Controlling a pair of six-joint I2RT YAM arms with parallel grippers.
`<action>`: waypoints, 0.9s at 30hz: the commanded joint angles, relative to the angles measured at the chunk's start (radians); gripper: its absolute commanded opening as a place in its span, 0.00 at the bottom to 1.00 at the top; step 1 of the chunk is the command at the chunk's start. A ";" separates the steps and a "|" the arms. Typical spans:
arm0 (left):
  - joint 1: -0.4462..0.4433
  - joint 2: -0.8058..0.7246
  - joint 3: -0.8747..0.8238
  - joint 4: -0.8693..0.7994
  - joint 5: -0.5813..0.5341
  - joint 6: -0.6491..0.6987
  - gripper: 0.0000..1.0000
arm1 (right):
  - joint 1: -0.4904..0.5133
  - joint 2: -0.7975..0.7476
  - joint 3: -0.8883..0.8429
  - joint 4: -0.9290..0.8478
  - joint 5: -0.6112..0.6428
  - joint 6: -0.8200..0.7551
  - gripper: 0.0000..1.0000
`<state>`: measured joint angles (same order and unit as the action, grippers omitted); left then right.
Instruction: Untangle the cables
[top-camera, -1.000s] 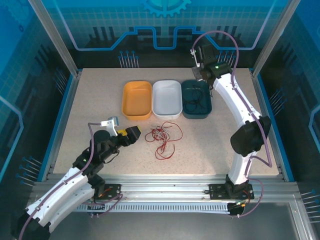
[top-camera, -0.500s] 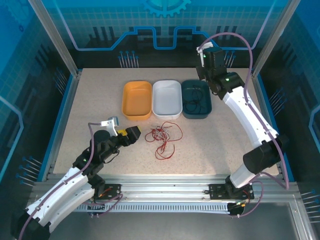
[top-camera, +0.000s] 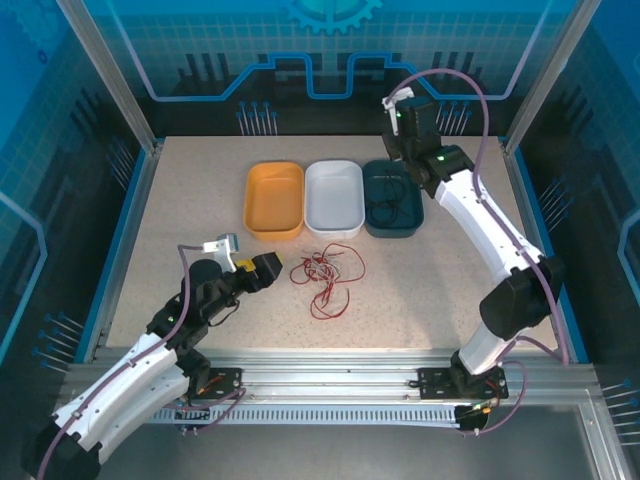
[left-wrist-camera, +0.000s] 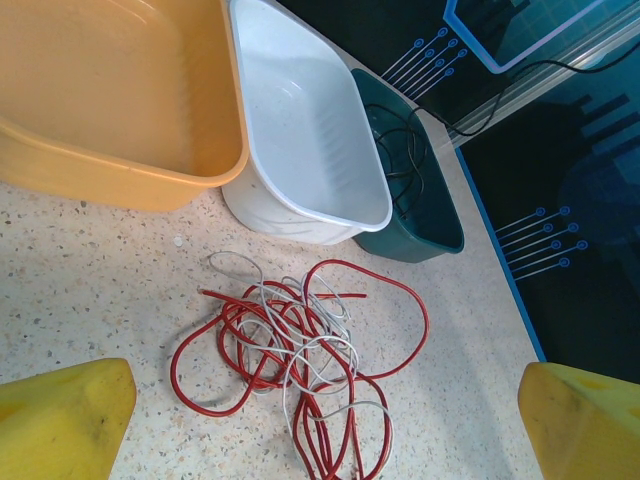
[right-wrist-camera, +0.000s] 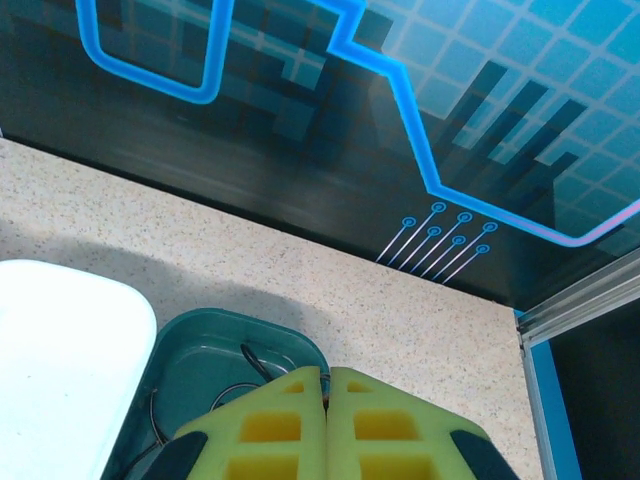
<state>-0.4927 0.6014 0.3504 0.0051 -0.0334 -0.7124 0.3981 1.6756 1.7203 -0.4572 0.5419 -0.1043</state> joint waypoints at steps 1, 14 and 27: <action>0.008 -0.017 -0.012 0.001 -0.005 -0.023 0.99 | -0.014 0.037 0.018 0.043 -0.004 -0.003 0.00; 0.008 -0.024 -0.017 -0.005 -0.007 -0.019 0.99 | -0.039 0.066 -0.088 0.085 -0.076 0.080 0.00; 0.008 -0.020 -0.021 0.000 -0.013 -0.024 0.99 | -0.037 0.049 -0.287 0.200 -0.134 0.125 0.00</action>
<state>-0.4927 0.5877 0.3431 0.0048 -0.0338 -0.7315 0.3698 1.7451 1.4555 -0.3225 0.4278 -0.0063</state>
